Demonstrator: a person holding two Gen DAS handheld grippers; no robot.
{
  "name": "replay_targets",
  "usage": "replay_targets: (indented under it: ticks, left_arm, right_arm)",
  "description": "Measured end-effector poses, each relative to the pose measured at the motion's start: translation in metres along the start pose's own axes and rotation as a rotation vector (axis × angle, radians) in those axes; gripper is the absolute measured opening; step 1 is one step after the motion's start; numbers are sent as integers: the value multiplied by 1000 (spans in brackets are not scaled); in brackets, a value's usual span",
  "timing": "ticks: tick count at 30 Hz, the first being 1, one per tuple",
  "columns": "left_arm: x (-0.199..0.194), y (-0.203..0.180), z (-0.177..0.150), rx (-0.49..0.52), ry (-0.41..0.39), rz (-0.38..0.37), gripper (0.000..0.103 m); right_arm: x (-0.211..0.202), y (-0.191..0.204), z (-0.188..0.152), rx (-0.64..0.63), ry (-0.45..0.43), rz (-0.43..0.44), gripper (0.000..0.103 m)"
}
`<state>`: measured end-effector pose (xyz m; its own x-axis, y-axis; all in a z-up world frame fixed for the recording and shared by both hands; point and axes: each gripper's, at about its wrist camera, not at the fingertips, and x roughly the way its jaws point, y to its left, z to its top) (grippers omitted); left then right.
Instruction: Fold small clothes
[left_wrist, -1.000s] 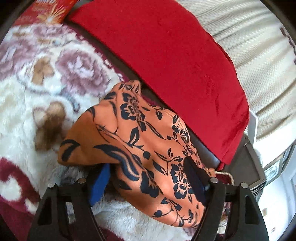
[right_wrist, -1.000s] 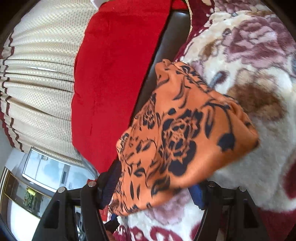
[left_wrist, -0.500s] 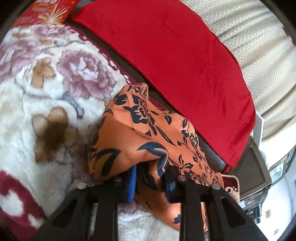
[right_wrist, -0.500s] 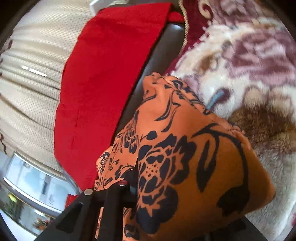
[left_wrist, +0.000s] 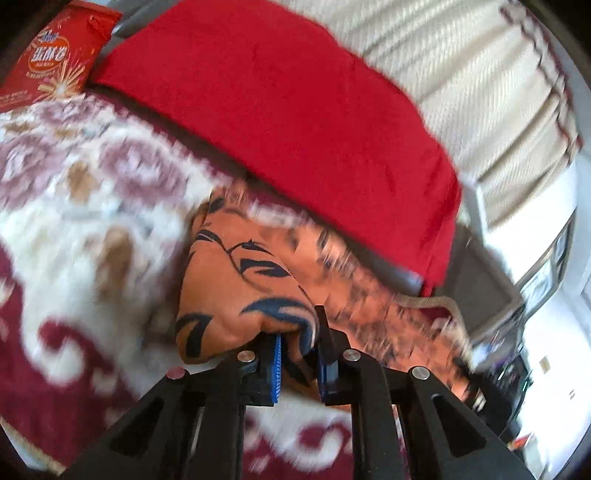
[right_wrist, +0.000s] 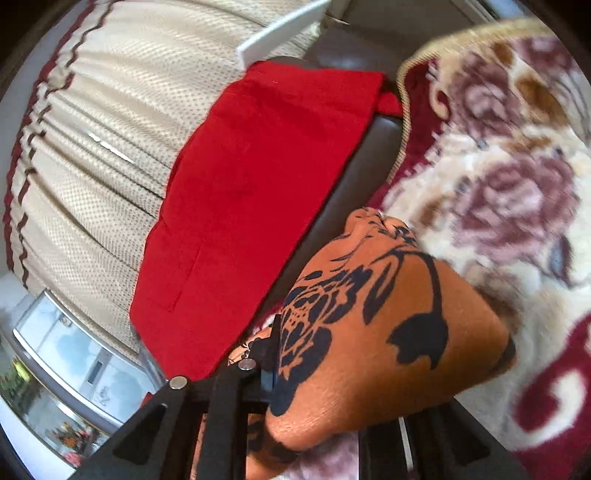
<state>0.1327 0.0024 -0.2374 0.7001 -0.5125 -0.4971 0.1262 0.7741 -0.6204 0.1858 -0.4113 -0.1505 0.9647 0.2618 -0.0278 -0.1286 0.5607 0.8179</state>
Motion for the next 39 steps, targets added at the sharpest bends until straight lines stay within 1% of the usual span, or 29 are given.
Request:
replay_targets:
  ticks: [2,4,5,6,7,8,9,11,12,13,14,15,16,17,18,19,20,21,22,23,25,26,27,29,31,33,36,38,39]
  left_arm:
    - [8,13,-13,-9,97,61,17]
    - [8,26,-12,-41,138,60,24]
    - [3,28,-10,-55,143,55,24]
    - [-3,30,-5,-69,137,40,24]
    - [-10,31,0,-77,124,27,27]
    - [-20,31,6,-82,105,23,29]
    - [-26,31,9,-83,91,23,34]
    - [-45,27,14,-59,7,48,43]
    - [-55,22,16,-29,-52,86,51]
    - [-61,19,19,-6,-99,119,54]
    - [-69,12,24,21,-164,150,54]
    - [-72,7,26,37,-201,158,55]
    - [-76,0,28,64,-244,159,59]
    - [-74,-5,30,82,-254,153,64]
    - [-67,-12,31,103,-234,144,69]
    - [-58,-16,32,112,-206,137,69]
    - [-43,-23,29,130,-157,124,69]
    - [-33,-29,27,146,-120,123,69]
    - [-14,-35,22,173,-52,137,69]
    - [2,-39,18,187,10,149,70]
    - [35,-37,7,191,160,184,79]
    - [49,-35,2,194,220,210,80]
    - [61,-31,-6,216,256,251,80]
    - [64,-36,-14,306,227,287,82]
    - [61,-39,-9,304,239,273,82]
    - [51,-29,1,249,223,226,83]
    - [27,-8,22,137,145,239,83]
    - [8,9,38,88,81,281,83]
    - [-2,20,45,65,44,333,83]
  right_arm:
    - [5,-14,-2,20,64,-41,18]
    - [12,-32,-3,82,141,-80,22]
    - [14,-44,-3,139,176,-86,23]
    - [15,-53,-3,187,203,-72,27]
    - [13,-61,0,235,214,-55,33]
    - [9,-65,3,255,205,-47,34]
    - [4,-68,7,264,187,-38,36]
    - [-5,-72,14,276,154,-26,47]
    - [-7,-75,15,287,149,-19,55]
    - [-6,-79,14,305,148,-1,55]
    - [-6,-80,12,312,150,4,55]
    - [-6,-82,11,318,150,7,55]
    - [-7,-84,12,324,146,14,55]
    - [-7,-85,12,329,141,23,55]
    - [-6,-85,11,328,138,31,55]
    - [-2,-84,10,318,143,26,55]
    - [1,-80,10,299,149,18,54]
    - [3,-76,9,270,155,11,49]
    - [5,-72,7,237,157,13,34]
    - [8,-69,6,220,168,22,33]
    - [9,-65,2,187,166,1,30]
    - [9,-60,2,154,157,-20,28]
    - [8,-55,1,125,148,-35,27]
    - [6,-39,2,51,124,-54,26]
    - [3,-18,4,-33,95,-72,25]
    - [2,4,6,-103,81,-66,25]
    - [5,52,1,-251,84,-62,25]
    - [11,87,-8,-346,103,-51,25]
    - [13,99,-13,-375,114,-42,25]
